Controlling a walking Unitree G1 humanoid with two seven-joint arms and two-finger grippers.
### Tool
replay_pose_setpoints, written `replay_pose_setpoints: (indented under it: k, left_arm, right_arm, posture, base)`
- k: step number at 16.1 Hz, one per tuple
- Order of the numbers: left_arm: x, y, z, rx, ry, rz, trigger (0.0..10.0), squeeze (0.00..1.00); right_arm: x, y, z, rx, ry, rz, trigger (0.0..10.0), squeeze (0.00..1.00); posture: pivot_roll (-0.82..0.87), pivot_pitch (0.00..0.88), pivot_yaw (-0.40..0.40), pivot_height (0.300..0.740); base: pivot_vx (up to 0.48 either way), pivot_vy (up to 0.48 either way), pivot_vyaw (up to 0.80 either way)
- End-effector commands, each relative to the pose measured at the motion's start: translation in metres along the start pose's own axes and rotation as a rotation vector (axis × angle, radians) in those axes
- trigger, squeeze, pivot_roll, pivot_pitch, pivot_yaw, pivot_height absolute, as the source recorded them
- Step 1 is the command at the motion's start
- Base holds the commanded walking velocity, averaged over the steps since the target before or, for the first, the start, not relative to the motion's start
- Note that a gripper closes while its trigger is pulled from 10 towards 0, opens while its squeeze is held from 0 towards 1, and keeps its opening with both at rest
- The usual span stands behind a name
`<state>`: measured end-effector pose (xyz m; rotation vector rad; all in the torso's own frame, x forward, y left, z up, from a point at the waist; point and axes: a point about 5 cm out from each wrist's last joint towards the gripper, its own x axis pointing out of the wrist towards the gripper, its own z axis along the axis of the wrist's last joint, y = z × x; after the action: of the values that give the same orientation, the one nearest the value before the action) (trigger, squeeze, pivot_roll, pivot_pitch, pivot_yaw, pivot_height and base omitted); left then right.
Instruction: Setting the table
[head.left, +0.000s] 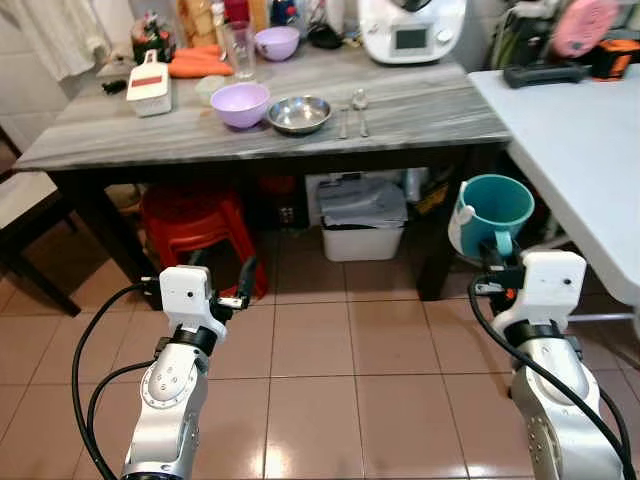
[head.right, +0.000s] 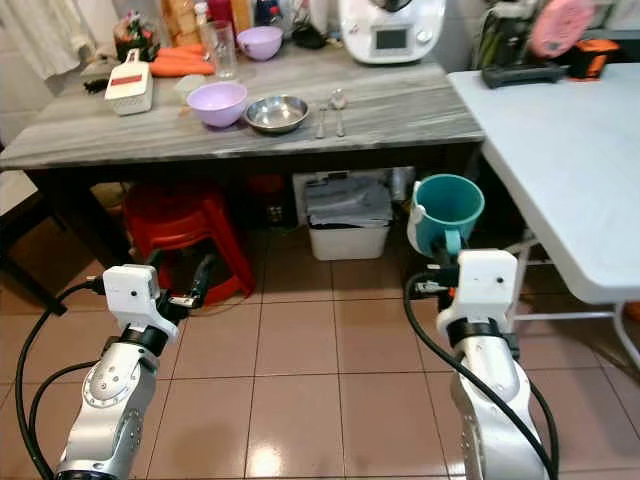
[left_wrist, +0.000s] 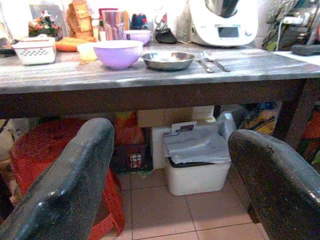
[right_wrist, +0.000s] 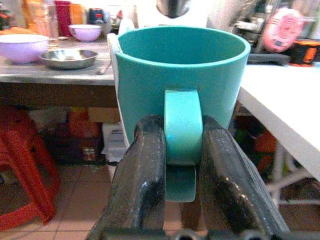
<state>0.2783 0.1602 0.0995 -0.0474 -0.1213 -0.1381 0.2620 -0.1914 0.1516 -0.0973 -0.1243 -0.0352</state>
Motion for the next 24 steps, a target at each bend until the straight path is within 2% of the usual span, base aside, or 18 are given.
replay_pose_setpoints:
  k: [1,14,18,24]
  left_arm:
    - [0.001,0.0,0.003,0.002,-0.006,-0.008,10.0,0.0]
    - [0.005,-0.008,0.006,-0.019,-0.012,-0.042,10.0,0.0]
    - [0.005,-0.01,0.006,-0.021,-0.01,-0.047,10.0,0.0]
    - [0.004,-0.012,0.005,-0.03,-0.008,-0.048,10.0,0.0]
  right_arm:
    - [0.001,0.002,0.003,-0.003,-0.017,0.012,10.0,0.0]
    - [0.005,0.002,0.006,-0.011,-0.031,0.009,10.0,0.0]
    - [0.007,0.002,0.005,0.015,-0.022,0.001,10.0,0.0]
    - [0.01,0.002,0.006,0.015,-0.022,0.004,10.0,0.0]
  posture:
    - [-0.09,0.024,0.058,0.74]
    - [-0.09,0.024,0.055,0.74]
    - [-0.09,0.019,0.05,0.74]
    - [-0.09,0.017,0.043,0.74]
  base:
    - [0.341,0.0,0.0]
    - [0.357,0.0,0.49]
    - [0.366,0.0,0.0]
    - [0.361,0.0,-0.52]
